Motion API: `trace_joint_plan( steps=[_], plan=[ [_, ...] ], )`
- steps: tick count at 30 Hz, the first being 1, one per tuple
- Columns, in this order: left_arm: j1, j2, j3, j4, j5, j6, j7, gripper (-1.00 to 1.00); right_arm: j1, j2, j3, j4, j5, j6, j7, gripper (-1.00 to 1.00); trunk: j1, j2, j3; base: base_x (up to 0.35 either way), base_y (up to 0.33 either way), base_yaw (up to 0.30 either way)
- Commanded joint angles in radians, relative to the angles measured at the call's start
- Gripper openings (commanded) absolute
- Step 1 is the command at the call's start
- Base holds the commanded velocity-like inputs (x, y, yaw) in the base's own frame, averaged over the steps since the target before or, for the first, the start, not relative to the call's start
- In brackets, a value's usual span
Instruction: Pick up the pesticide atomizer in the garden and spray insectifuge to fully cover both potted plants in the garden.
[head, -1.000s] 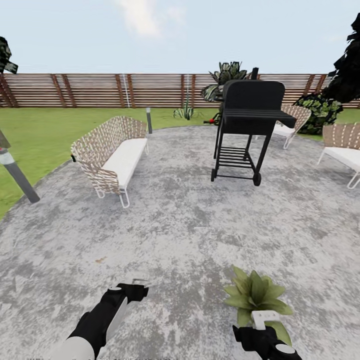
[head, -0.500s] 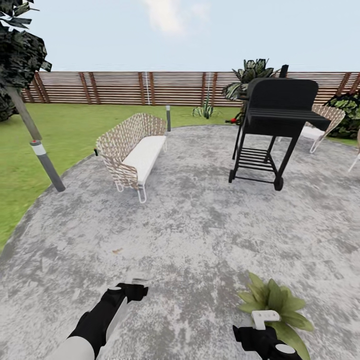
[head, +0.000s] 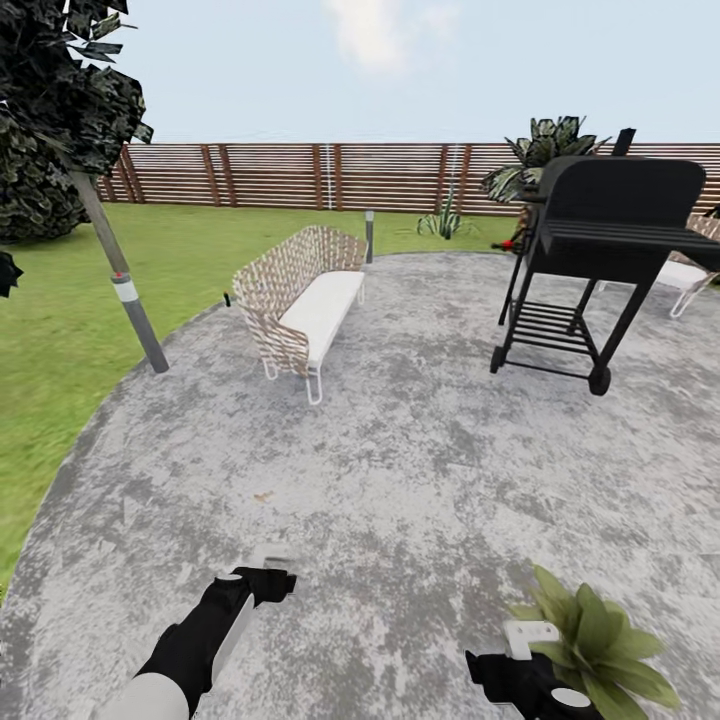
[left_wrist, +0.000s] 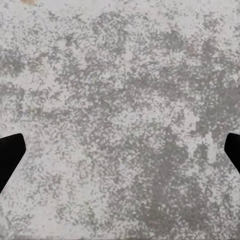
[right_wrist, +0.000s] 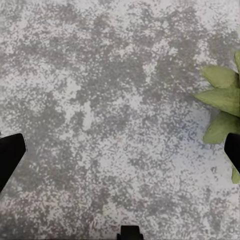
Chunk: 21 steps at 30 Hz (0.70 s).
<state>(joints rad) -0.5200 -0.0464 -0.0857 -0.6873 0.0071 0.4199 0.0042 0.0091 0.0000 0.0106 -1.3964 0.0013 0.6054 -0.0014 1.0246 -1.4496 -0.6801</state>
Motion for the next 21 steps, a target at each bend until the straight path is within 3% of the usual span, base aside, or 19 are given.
trace_joint_plan(
  steps=[1, 5, 15, 21],
  plan=[
    [0.0, 0.0, -0.002, -0.001, 0.001, 0.005, 0.0, 1.0, 0.0, 0.0, 0.001, -0.002, 0.0, 0.005, 0.0, 1.0, 0.0, 0.0, -0.001, 0.182, 0.25, 0.003],
    [0.0, 0.0, -0.002, -0.001, 0.0, 0.005, 0.0, 1.0, 0.0, 0.0, 0.0, -0.002, 0.0, 0.005, 0.0, 1.0, 0.0, 0.0, -0.001, 0.185, 0.255, 0.089],
    [0.0, 0.0, -0.002, -0.001, 0.001, 0.005, 0.0, 1.0, 0.0, 0.0, 0.0, -0.002, 0.0, 0.005, 0.0, 1.0, 0.0, 0.0, -0.001, 0.195, 0.256, 0.234],
    [0.0, 0.0, -0.003, -0.003, 0.0, 0.005, 0.0, 1.0, 0.0, -0.001, -0.001, -0.003, 0.0, 0.005, 0.0, 1.0, 0.0, 0.0, 0.0, 0.056, 0.066, 0.146]
  ],
)
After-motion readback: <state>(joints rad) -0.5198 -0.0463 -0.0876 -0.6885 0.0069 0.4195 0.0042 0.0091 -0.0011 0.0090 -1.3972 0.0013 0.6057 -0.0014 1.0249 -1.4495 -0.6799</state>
